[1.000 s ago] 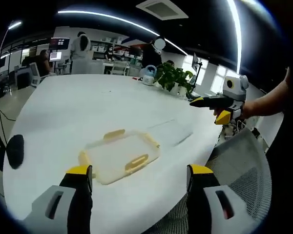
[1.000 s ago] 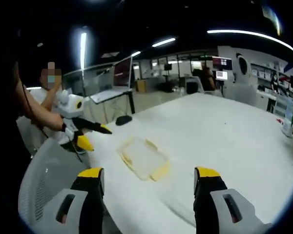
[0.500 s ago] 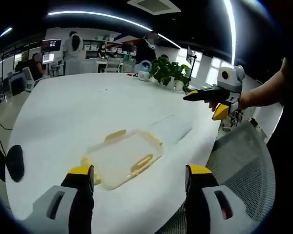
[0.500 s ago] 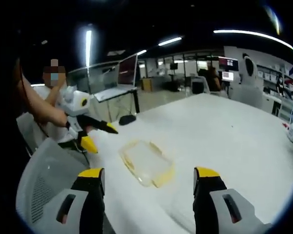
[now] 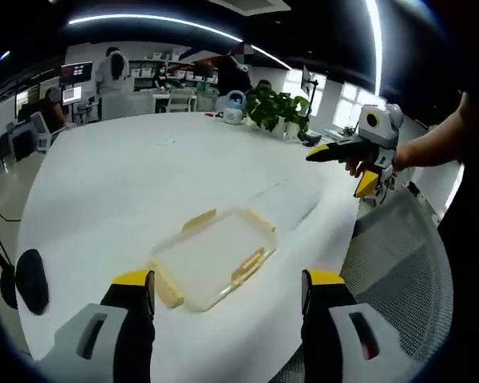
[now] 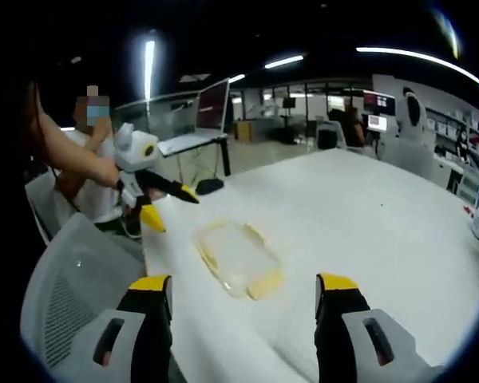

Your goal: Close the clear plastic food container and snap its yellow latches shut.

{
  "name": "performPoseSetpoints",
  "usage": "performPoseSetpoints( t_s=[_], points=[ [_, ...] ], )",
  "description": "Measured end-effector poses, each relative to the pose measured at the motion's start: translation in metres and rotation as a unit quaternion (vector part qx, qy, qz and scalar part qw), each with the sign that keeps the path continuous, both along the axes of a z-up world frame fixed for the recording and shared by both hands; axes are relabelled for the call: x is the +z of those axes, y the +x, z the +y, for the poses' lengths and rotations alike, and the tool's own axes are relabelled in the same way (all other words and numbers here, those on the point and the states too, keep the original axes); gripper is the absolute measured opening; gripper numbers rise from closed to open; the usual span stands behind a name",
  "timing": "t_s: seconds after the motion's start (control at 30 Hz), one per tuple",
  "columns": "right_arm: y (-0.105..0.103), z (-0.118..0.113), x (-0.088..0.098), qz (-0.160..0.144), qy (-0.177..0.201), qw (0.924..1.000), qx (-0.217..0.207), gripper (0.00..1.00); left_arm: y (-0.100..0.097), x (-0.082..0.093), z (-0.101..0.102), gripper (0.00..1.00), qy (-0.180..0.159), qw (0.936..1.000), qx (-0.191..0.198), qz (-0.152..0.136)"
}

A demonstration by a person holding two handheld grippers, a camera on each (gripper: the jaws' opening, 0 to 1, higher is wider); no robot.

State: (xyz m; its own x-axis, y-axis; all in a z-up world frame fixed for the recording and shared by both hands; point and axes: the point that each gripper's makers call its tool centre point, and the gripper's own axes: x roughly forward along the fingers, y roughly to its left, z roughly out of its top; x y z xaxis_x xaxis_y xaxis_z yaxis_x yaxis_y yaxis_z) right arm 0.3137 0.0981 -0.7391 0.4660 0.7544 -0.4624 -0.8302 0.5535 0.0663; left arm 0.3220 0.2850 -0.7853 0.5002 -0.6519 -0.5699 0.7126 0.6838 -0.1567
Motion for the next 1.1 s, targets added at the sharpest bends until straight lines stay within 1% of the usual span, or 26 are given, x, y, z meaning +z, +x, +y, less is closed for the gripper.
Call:
performPoseSetpoints(
  t_s=[0.1,0.27,0.37,0.43,0.57,0.6,0.73,1.0,1.1],
  points=[
    [0.002,0.001,-0.001,-0.002,-0.005,1.0,0.005,0.73,0.003,-0.001,0.002,0.76,0.005,0.9999,-0.009,0.004],
    [0.004,0.004,-0.005,0.004,-0.01,0.9999,0.013,0.72,0.007,-0.005,0.004,0.76,0.013,0.9997,-0.02,0.011],
    [0.002,0.007,-0.008,0.005,-0.022,0.9994,0.027,0.72,0.009,-0.006,0.006,0.75,0.021,0.9993,-0.028,0.013],
    [0.002,0.009,-0.01,0.007,-0.023,0.9992,0.031,0.71,0.01,-0.007,0.007,0.75,0.023,0.9991,-0.032,0.014],
    [0.005,0.011,-0.011,0.009,-0.025,0.999,0.035,0.7,0.01,-0.011,0.008,0.74,0.039,0.9979,-0.048,0.015],
    [0.006,0.012,-0.011,0.01,-0.027,0.999,0.036,0.7,0.01,-0.014,0.009,0.74,0.045,0.9974,-0.054,0.016],
    [0.009,0.014,-0.013,0.011,-0.032,0.9986,0.04,0.7,0.01,-0.016,0.011,0.74,0.056,0.9961,-0.067,0.017],
    [0.008,0.017,-0.024,0.016,-0.053,0.9969,0.057,0.69,0.015,-0.021,0.015,0.73,0.078,0.9924,-0.093,0.019],
    [0.007,0.019,-0.029,0.018,-0.064,0.9955,0.067,0.68,0.016,-0.026,0.017,0.73,0.096,0.9888,-0.113,0.017]
  ],
)
